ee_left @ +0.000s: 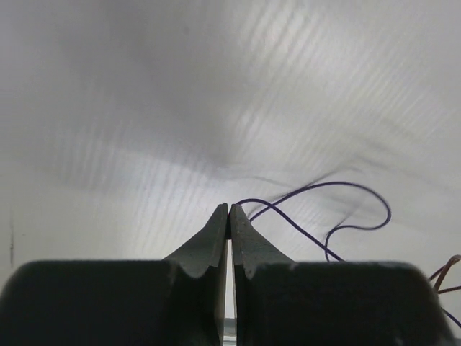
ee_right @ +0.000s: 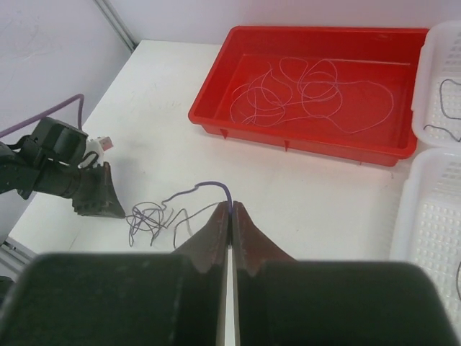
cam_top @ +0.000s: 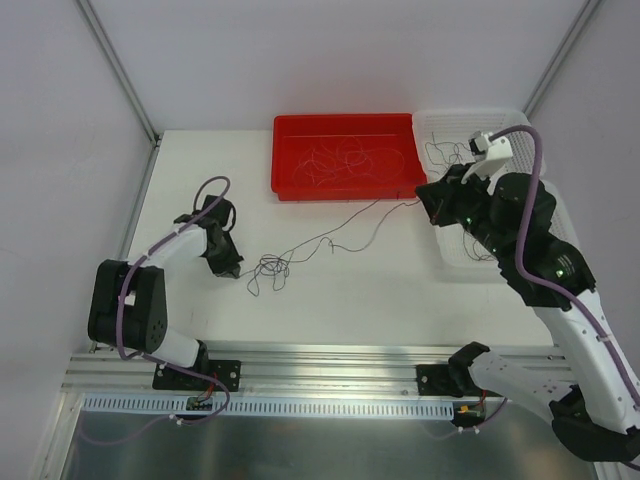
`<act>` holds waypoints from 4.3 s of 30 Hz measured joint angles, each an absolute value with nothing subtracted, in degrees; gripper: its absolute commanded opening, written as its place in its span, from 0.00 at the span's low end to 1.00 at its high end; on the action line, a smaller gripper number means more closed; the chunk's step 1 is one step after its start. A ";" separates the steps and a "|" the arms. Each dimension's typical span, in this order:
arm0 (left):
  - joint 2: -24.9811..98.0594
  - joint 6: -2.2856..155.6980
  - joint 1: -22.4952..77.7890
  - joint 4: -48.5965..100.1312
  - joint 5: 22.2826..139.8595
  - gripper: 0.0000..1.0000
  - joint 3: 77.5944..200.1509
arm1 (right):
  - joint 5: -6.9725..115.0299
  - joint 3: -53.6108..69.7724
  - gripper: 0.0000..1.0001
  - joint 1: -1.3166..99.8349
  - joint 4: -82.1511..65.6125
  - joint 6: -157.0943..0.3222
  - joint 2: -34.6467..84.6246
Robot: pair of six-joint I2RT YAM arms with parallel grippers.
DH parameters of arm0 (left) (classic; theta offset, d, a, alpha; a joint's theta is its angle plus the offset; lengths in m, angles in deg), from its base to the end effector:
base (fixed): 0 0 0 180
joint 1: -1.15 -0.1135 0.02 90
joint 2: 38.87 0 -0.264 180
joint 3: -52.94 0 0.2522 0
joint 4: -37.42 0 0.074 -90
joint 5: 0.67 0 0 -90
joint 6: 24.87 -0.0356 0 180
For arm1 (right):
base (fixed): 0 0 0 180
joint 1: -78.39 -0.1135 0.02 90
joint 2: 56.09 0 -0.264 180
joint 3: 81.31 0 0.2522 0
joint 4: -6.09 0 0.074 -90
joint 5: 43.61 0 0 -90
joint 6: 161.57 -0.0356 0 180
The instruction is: Untangle the cables
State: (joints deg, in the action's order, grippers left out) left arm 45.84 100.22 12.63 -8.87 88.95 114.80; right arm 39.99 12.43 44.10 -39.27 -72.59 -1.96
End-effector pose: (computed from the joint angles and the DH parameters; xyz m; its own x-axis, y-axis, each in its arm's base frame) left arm 0.2617 -0.0534 0.1760 -0.8651 -0.4109 -0.2878 -0.3617 0.9084 -0.2098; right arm 0.1414 0.0916 0.4773 -0.0911 -0.0407 -0.9950 -0.4667 0.8844 0.0065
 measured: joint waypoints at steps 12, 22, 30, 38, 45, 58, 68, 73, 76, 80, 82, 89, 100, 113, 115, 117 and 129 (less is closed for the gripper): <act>48.57 96.44 -2.49 -11.95 90.48 0.00 124.15 | 38.22 18.62 0.01 45.90 -45.48 -67.87 -8.21; 49.12 93.57 -4.68 -13.20 95.38 0.00 125.16 | 38.03 18.60 0.01 45.90 -48.38 -67.34 -8.85; 43.15 89.92 -4.76 -11.43 86.74 0.00 122.01 | 41.46 13.59 0.01 45.96 -46.37 -69.05 -6.23; 33.21 86.43 -1.14 -8.02 76.69 0.00 115.74 | 41.87 4.00 0.31 46.22 -40.30 -72.48 12.59; 33.95 85.11 2.84 -7.17 73.15 0.00 114.58 | 36.98 5.24 0.50 44.28 -39.03 -73.83 25.77; 33.93 85.03 4.15 -6.75 71.70 0.00 114.58 | 42.03 6.68 0.54 27.97 -20.86 -83.23 34.54; 33.29 85.03 4.15 -6.60 71.33 0.00 114.56 | 34.55 15.58 0.56 21.59 -20.56 -98.42 53.60; 32.77 85.03 4.15 -6.55 71.22 0.00 114.56 | 32.48 19.30 0.56 20.56 -20.76 -103.58 58.25; 32.57 85.03 4.15 -6.53 71.01 0.00 114.56 | 31.95 19.62 0.55 20.54 -20.86 -105.77 59.96; 32.40 85.03 4.15 -6.51 70.31 0.00 114.56 | 31.62 19.62 0.54 20.52 -22.02 -107.76 61.33; 32.35 85.03 4.15 -6.49 70.28 0.00 114.56 | 31.62 19.62 0.50 20.50 -22.24 -108.48 61.49; 32.35 85.03 4.15 -6.05 70.28 0.00 114.54 | 31.60 18.92 0.22 20.50 -22.42 -109.61 61.51; 32.35 85.03 4.15 -5.68 70.31 0.00 114.54 | 30.01 15.45 0.01 20.50 -22.00 -109.61 60.74; 33.69 85.42 2.05 -7.84 79.53 0.00 114.54 | 22.47 7.73 0.01 23.84 -28.01 -95.63 29.95; 33.97 85.53 0.92 -8.43 80.69 0.00 114.54 | 21.37 7.60 0.01 25.00 -29.08 -92.65 22.52; 34.10 85.60 -0.09 -8.89 81.85 0.00 114.54 | 20.63 7.41 0.01 26.25 -30.44 -89.68 15.22; 36.55 85.75 -2.36 -10.73 88.91 0.00 114.56 | 19.08 16.26 0.01 35.10 -45.65 -72.89 -7.73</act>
